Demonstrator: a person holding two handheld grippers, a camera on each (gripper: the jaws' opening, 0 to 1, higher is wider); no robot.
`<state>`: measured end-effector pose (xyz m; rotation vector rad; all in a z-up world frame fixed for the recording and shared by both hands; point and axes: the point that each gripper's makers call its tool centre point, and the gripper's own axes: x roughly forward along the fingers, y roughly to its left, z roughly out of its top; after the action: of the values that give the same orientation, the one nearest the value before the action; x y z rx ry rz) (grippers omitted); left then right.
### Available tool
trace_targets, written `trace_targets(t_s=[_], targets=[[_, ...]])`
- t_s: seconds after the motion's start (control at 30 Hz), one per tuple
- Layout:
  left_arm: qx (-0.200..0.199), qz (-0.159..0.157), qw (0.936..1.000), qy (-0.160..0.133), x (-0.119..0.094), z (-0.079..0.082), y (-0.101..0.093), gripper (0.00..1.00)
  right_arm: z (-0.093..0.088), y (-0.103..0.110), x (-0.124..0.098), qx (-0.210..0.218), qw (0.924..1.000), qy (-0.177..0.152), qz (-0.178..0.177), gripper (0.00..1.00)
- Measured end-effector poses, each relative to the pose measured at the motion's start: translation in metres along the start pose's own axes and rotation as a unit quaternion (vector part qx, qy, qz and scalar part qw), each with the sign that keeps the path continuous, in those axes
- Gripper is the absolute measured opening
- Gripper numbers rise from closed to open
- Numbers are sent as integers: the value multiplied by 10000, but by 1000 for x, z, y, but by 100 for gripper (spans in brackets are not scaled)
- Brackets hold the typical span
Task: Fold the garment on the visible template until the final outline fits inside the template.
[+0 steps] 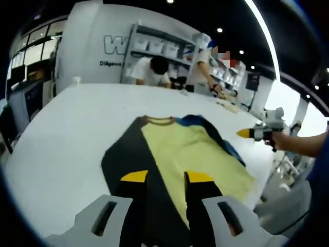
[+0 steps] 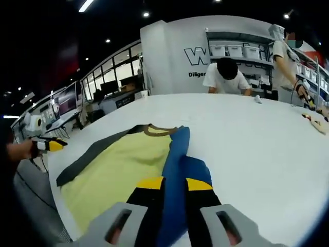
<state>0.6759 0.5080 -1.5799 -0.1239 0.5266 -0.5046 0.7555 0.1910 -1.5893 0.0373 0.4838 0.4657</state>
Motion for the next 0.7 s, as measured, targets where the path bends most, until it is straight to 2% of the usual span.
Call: trace_targets(t_s=[0.07,0.13,0.17,0.33,0.5,0.57,0.7], targets=[[11,23,10000,-4,-6,0,-2,26,-8,4,-9,39,10000,37,14,12],[-71,68,10000,-13,-19,-9,-7,28,-39,10,-36,-78,9995,283,-117,13],[-77,80,9999,-9,-21,-11,-6,28,-47,10,-41,-148,9989,389,-198,13],[-89,103,9999,6,-26,-16,-5,28,-66,9,-52,-218,9974,592,-360,14],[-133,93,9999,-3,-31,-21,-8,27,-98,25,-66,-265,9947,919,-366,18],[-139,82,9999,26,-32,-25,-13,27,-117,29,-67,-462,9907,1176,-515,16],[-109,37,9999,20,-34,-25,-17,27,-129,20,-63,-449,9884,1178,-842,0]])
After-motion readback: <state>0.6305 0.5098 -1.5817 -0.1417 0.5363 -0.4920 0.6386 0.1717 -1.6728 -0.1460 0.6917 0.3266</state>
